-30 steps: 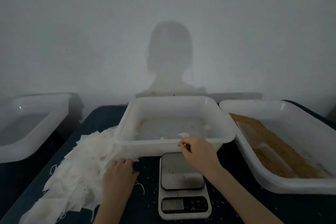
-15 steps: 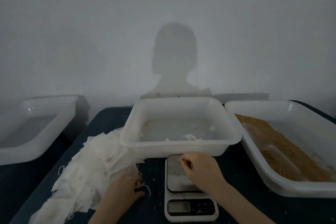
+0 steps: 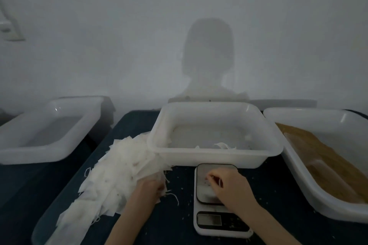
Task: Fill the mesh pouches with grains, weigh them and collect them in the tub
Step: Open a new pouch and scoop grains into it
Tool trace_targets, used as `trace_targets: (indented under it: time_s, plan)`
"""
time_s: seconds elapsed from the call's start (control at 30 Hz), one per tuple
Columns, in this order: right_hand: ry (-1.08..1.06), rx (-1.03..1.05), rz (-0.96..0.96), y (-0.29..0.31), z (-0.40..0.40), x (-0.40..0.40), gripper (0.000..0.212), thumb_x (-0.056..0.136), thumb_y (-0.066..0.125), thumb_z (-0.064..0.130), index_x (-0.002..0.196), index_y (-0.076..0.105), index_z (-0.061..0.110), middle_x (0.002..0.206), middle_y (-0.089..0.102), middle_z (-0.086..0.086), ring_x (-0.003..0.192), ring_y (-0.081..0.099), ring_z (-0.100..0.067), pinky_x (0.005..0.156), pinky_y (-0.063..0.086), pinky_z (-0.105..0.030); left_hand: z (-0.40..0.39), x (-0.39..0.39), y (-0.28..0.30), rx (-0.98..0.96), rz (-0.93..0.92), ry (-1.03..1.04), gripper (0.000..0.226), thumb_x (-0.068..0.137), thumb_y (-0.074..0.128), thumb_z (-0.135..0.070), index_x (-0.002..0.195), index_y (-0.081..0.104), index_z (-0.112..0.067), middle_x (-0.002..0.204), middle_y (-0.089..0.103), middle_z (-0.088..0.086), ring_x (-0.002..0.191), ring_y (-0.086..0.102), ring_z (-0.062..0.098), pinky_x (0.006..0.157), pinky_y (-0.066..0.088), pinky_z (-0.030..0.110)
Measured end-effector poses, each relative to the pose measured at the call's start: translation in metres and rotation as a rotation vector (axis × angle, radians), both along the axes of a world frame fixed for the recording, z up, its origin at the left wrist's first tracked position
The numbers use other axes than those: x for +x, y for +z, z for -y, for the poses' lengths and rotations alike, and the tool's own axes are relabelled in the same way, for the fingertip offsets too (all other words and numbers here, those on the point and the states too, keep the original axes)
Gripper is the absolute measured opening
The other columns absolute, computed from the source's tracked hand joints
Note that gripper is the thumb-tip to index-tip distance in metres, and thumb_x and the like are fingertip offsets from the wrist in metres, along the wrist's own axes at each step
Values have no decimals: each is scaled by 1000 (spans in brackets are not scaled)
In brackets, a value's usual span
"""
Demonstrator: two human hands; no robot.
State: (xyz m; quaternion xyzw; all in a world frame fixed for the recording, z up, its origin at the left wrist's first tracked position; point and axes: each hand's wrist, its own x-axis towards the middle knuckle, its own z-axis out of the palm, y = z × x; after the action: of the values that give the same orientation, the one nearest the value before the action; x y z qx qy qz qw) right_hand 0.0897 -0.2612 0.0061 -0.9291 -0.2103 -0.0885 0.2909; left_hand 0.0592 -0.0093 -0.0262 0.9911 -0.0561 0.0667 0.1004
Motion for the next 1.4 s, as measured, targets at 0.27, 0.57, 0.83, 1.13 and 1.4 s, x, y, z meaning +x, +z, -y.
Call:
trace_targets:
  time_s: [0.27,0.57,0.83,1.13,1.4]
  plan:
    - [81,65,-30,-2,-12,-11,19,93,54,35,91,71,28,76,64,16,69,54,-1,67,43,-14,3,-11,23,-389,107,126,21,91,60,-11,103,73,-22,99,70,-15,87,61,-5,80,39,2]
    - [139,229,-106,7,-39,-17,16,92,57,34,105,64,38,78,56,30,79,54,6,67,42,-8,25,-15,57,-1261,238,293,25,88,62,-5,81,73,-27,87,72,-13,79,65,-2,77,50,23]
    - [69,633,-425,22,-46,-14,26,95,56,27,119,49,35,93,58,18,68,54,0,63,45,-12,45,-6,58,-1903,-130,205,16,79,61,-25,80,76,-30,90,74,-1,77,71,16,70,58,41]
    - [-28,741,-457,36,-26,2,15,91,63,15,78,70,17,57,62,8,46,52,-3,45,39,-14,52,12,54,-1796,-114,339,22,94,52,-20,89,74,-18,98,72,10,86,69,24,67,53,36]
    - [-186,857,-467,35,-7,13,12,93,59,15,87,69,13,67,65,1,49,56,-8,46,42,-19,69,12,66,-1630,-197,191,20,98,48,-21,105,66,-14,94,75,2,87,71,17,64,55,23]
